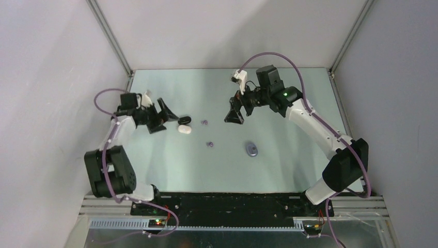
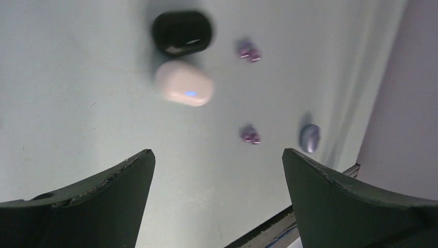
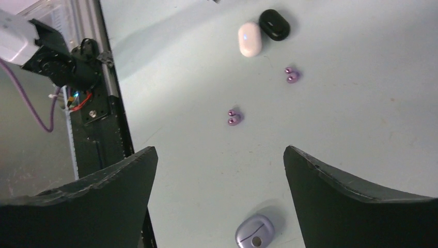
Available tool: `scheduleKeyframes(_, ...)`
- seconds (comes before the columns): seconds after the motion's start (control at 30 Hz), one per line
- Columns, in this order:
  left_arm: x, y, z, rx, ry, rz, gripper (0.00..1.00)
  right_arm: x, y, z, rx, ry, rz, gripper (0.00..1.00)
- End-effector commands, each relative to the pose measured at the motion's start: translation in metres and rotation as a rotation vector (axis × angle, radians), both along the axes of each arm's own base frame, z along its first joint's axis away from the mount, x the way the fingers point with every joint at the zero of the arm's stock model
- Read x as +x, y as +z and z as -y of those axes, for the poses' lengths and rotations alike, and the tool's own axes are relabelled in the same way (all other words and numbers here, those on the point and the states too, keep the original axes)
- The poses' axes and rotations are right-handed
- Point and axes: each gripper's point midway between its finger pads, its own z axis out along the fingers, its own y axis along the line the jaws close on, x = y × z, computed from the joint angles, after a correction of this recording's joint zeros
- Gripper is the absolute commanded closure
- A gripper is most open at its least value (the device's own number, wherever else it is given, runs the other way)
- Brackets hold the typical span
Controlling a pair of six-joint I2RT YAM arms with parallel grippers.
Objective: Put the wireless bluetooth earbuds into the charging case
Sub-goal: Place the charging case with the earbuds at the center of the board, then move the charging case to the center of the board.
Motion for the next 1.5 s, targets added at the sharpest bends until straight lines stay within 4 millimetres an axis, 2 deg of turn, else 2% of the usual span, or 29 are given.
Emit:
scheduleKeyframes(0.0,0.0,0.124,0.019,-0.025,-0.14,0.318,0.0,0.024,0.023,0.013,0.011,-0.113,0.06,0.01)
scheduleKeyframes(0.03,0.001,0.141,0.021,-0.023,-0.161,0.381,0.0,0.027,0.021,0.019,0.002,-0.143,0.051,0.01)
scheduleKeyframes(0.07,0.004,0.173,0.021,0.011,-0.176,0.502,0.0,0.027,0.017,0.022,-0.006,-0.163,0.027,0.01)
scheduleKeyframes(0.1,0.004,0.187,0.023,0.021,-0.192,0.558,0.0,0.028,0.012,0.028,-0.022,-0.187,0.015,0.01)
scheduleKeyframes(0.13,0.006,0.213,0.024,0.052,-0.21,0.659,0.0,0.025,0.008,0.033,-0.039,-0.2,0.003,0.01)
scheduleKeyframes(0.2,0.003,0.237,0.032,0.105,-0.269,0.763,0.0,0.018,-0.008,0.042,-0.085,-0.197,-0.004,0.01)
scheduleKeyframes(0.27,-0.002,0.25,0.042,0.145,-0.333,0.83,0.0,0.006,-0.038,0.055,-0.159,-0.185,-0.027,0.01)
scheduleKeyframes(0.33,-0.011,0.258,0.055,0.159,-0.384,0.874,0.0,-0.004,-0.059,0.069,-0.227,-0.18,-0.038,0.01)
scheduleKeyframes(0.4,-0.019,0.271,0.063,0.197,-0.379,0.926,0.0,-0.015,-0.075,0.084,-0.292,-0.175,-0.047,0.03)
scheduleKeyframes(0.43,-0.031,0.286,0.067,0.218,-0.371,0.995,0.0,-0.023,-0.082,0.092,-0.335,-0.118,-0.028,0.05)
scheduleKeyframes(0.5,-0.045,0.299,0.071,0.309,-0.351,1.123,0.0,-0.036,-0.087,0.105,-0.395,0.004,0.041,0.09)
scheduleKeyframes(0.53,-0.047,0.297,0.075,0.336,-0.332,1.145,0.0,-0.036,-0.091,0.113,-0.426,0.031,0.066,0.1)
scheduleKeyframes(0.6,-0.047,0.279,0.077,0.363,-0.292,1.109,0.0,-0.035,-0.103,0.129,-0.479,0.12,0.129,0.13)
scheduleKeyframes(0.63,-0.044,0.253,0.078,0.371,-0.324,0.996,0.0,-0.03,-0.112,0.134,-0.506,0.181,0.175,0.13)
scheduleKeyframes(0.67,-0.054,0.227,0.084,0.353,-0.391,0.874,0.0,-0.027,-0.121,0.143,-0.528,0.197,0.18,0.15)
scheduleKeyframes(0.7,-0.049,0.214,0.093,0.345,-0.474,0.81,0.0,-0.021,-0.131,0.147,-0.558,0.258,0.221,0.16)
scheduleKeyframes(0.73,-0.062,0.188,0.107,0.258,-0.588,0.676,0.0,-0.019,-0.139,0.153,-0.571,0.28,0.227,0.18)
scheduleKeyframes(0.8,-0.064,0.192,0.119,0.132,-0.615,0.642,0.0,-0.013,-0.157,0.157,-0.59,0.368,0.278,0.19)
scheduleKeyframes(0.83,-0.063,0.188,0.118,0.047,-0.53,0.561,0.0,-0.01,-0.167,0.157,-0.598,0.432,0.317,0.19)
scheduleKeyframes(0.87,-0.063,0.195,0.124,-0.047,-0.49,0.531,0.0,-0.008,-0.171,0.155,-0.595,0.479,0.356,0.19)
scheduleKeyframes(0.93,-0.061,0.19,0.117,-0.06,-0.42,0.45,0.0,-0.004,-0.181,0.149,-0.574,0.524,0.383,0.18)
scheduleKeyframes(1.03,-0.063,0.208,0.112,-0.204,-0.397,0.423,0.0,0.006,-0.2,0.141,-0.583,0.625,0.453,0.17)
scheduleKeyframes(1.07,-0.059,0.228,0.114,-0.283,-0.389,0.473,0.0,0.008,-0.206,0.139,-0.586,0.658,0.475,0.17)
scheduleKeyframes(1.1,-0.063,0.233,0.107,-0.378,-0.401,0.468,0.0,0.01,-0.208,0.136,-0.592,0.678,0.496,0.16)
scheduleKeyframes(1.17,-0.06,0.243,0.101,-0.376,-0.382,0.499,0.0,0.01,-0.213,0.13,-0.584,0.73,0.529,0.16)
scheduleKeyframes(1.23,-0.058,0.242,0.097,-0.353,-0.357,0.486,0.0,0.008,-0.22,0.126,-0.574,0.769,0.538,0.15)
scheduleKeyframes(1.33,-0.042,0.238,0.088,-0.326,-0.272,0.462,0.04,0.013,-0.233,0.119,-0.572,0.792,0.554,0.16)
scheduleKeyframes(1.47,-0.017,0.221,0.061,-0.218,-0.15,0.455,0.08,0.012,-0.236,0.099,-0.553,0.805,0.584,0.17)
